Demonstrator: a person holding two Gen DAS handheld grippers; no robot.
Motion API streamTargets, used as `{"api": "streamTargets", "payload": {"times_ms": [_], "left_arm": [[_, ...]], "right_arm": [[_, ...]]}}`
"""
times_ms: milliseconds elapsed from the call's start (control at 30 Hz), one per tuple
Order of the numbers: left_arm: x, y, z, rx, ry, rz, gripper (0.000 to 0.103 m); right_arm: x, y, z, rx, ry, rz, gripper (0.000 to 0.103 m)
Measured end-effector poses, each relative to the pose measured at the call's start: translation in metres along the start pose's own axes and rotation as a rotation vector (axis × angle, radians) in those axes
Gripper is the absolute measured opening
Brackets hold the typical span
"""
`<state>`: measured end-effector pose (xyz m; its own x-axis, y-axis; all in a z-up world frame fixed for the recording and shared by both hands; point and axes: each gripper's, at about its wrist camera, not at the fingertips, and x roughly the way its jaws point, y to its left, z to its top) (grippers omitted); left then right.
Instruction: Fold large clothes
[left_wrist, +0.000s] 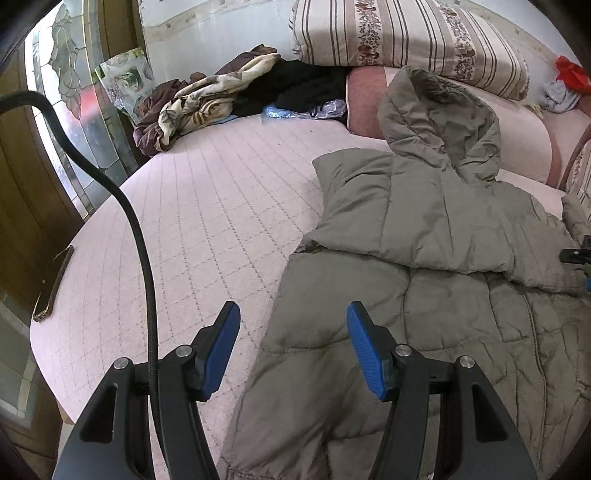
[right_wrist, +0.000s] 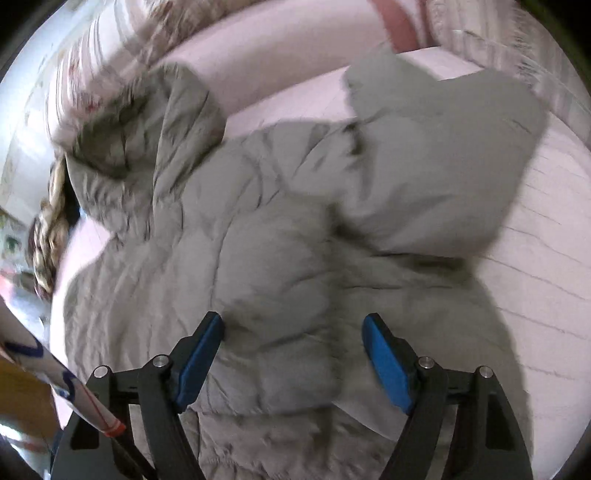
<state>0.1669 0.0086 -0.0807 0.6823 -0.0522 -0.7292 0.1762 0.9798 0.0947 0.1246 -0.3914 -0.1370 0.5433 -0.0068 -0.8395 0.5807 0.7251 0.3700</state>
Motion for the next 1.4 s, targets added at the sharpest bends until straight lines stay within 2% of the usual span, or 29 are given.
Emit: {"api": "streamTargets", "payload": {"times_ms": [33, 100, 167, 367, 467, 567, 733, 833, 967, 1000, 1200, 1400], "left_arm": [[0.000, -0.001, 0.000, 0.002, 0.002, -0.003, 0.059], [-0.001, -0.003, 0.000, 0.005, 0.006, -0.014, 0.059], [-0.003, -0.003, 0.001, 0.000, 0.006, -0.035, 0.059], [-0.003, 0.000, 0.004, -0.032, 0.019, -0.133, 0.059], [-0.002, 0.002, 0.006, -0.060, 0.027, -0.189, 0.059], [-0.002, 0.003, 0.008, -0.077, 0.026, -0.214, 0.059], [0.000, 0.005, 0.009, -0.106, 0.041, -0.236, 0.059], [0.002, 0.006, 0.010, -0.123, 0.051, -0.245, 0.059], [-0.003, 0.006, 0.009, -0.130, 0.043, -0.246, 0.059], [-0.007, 0.005, 0.009, -0.128, 0.031, -0.247, 0.059], [-0.025, 0.001, 0.005, -0.109, -0.014, -0.238, 0.059], [-0.049, -0.001, 0.002, -0.109, -0.055, -0.257, 0.059]], "right_arm": [[0.003, 0.007, 0.002, -0.026, 0.000, -0.010, 0.060], [0.003, 0.016, 0.006, -0.069, -0.001, -0.036, 0.028], [-0.004, 0.021, 0.014, -0.089, -0.022, -0.037, 0.023], [-0.017, 0.025, 0.047, -0.104, -0.109, -0.141, 0.017], [-0.007, 0.031, 0.057, -0.153, -0.140, -0.265, 0.009], [0.010, 0.027, 0.059, -0.175, -0.121, -0.339, 0.009], [0.017, 0.021, 0.052, -0.182, -0.105, -0.360, 0.011], [0.003, 0.020, 0.042, -0.193, -0.124, -0.347, 0.021], [-0.024, 0.017, 0.025, -0.213, -0.163, -0.334, 0.053], [-0.034, 0.015, 0.019, -0.210, -0.181, -0.319, 0.055], [-0.067, 0.014, -0.011, -0.211, -0.199, -0.249, 0.055], [-0.081, 0.028, -0.046, -0.268, -0.179, -0.207, 0.057]]}}
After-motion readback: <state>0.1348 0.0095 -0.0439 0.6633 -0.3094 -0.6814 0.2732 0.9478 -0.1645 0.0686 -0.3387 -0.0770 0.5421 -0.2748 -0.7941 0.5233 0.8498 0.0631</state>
